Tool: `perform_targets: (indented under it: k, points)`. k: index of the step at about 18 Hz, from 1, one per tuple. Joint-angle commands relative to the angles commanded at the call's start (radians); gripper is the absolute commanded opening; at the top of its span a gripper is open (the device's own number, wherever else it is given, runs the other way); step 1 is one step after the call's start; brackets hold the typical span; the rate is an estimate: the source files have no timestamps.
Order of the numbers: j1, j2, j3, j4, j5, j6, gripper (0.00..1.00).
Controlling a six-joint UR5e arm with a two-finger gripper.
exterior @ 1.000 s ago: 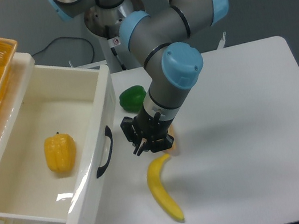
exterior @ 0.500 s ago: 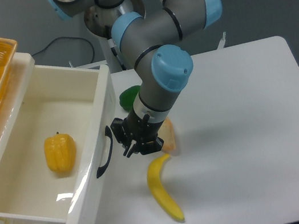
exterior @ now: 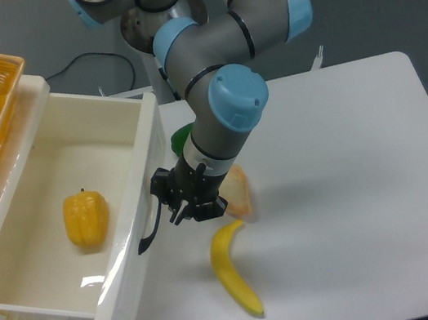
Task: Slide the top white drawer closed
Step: 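Lower the gripper beside the drawer front near its black handle, then push the drawer front with the gripper, sliding the drawer into the unit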
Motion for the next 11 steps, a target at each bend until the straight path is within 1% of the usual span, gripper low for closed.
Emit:
perform_targets:
  k: [6, 11]
  points:
    - [-0.009, 0.008, -0.003, -0.002, -0.008, -0.009, 0.17]
    - [-0.009, 0.008, -0.003, -0.014, -0.023, -0.009, 0.17]
